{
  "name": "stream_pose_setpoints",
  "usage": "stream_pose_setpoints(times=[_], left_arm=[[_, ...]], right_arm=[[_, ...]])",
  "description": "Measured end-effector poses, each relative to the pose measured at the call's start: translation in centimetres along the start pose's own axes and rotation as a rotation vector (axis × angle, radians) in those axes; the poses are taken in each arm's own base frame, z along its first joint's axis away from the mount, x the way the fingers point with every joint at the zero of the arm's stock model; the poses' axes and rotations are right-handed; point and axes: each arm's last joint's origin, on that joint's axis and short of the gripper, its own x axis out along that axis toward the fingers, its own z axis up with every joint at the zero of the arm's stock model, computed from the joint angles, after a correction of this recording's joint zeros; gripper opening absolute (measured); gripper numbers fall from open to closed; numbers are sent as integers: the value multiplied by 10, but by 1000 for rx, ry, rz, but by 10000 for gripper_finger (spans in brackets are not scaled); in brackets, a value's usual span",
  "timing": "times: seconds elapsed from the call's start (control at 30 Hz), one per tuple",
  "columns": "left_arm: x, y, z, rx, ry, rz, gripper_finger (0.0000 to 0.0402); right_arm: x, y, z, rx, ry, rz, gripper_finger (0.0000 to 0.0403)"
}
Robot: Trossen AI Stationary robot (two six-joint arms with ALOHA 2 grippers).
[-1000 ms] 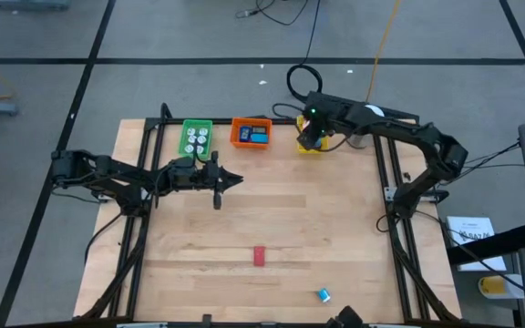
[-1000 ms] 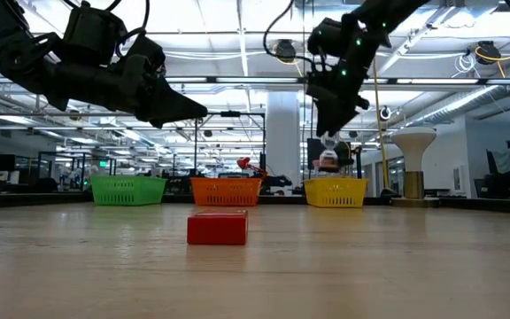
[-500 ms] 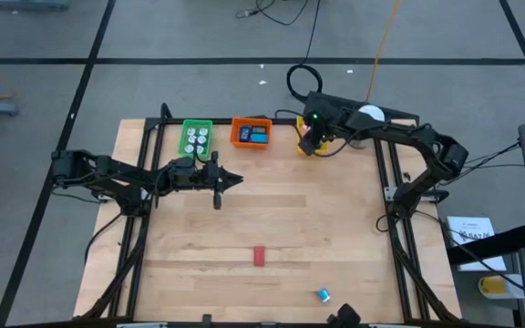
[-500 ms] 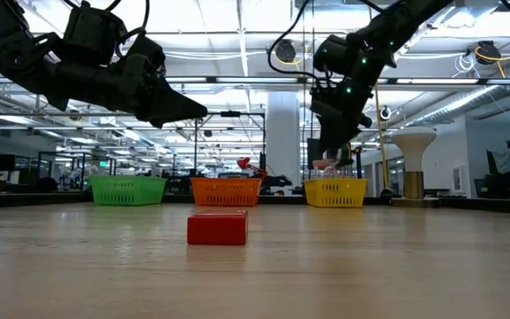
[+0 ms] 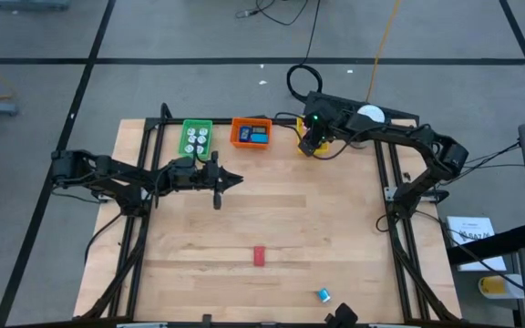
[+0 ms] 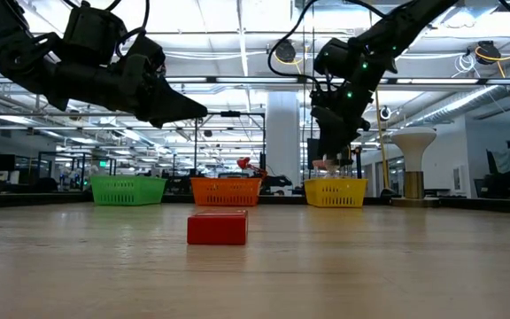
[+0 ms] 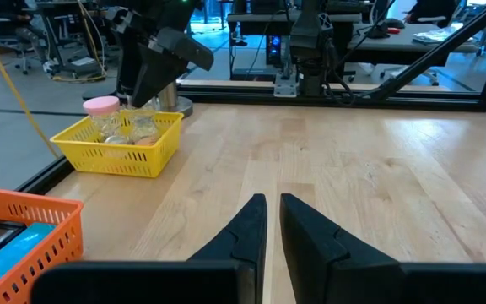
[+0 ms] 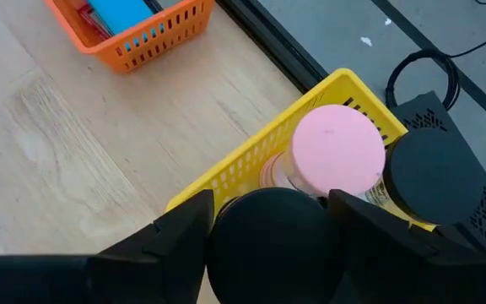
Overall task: Pick & Place Office items
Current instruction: Put the orange hourglass into the yellow bin, then put the red digital clock into the orange bin
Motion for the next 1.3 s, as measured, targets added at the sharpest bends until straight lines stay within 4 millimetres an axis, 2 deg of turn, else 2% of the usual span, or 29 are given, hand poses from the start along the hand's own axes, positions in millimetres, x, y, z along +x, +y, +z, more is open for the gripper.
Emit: stream_pose_setpoints(times=[0.3,0.67,0.8,0.97,1.13,1.3], left_arm=[[0,0,0,0,0,0,44],[0,0,0,0,0,0,44],[0,0,0,0,0,0,44],[0,0,1,1,-7,1,44],[0,0,4,-20,-37,-2,44],[3,-3,5,-86,-13,-29,44]], right_arm=[[7,1,-7,7,-19,-1,217],[7,1,-3,-8,-60,-7,272],[-4,-1,0,-14,-96,-29,271],[-36,-6,4,-18,-167,-79,221],[-71,-2,-2,-39,-192,-56,132],[-81,9,-22,-73,-209,-17,35]])
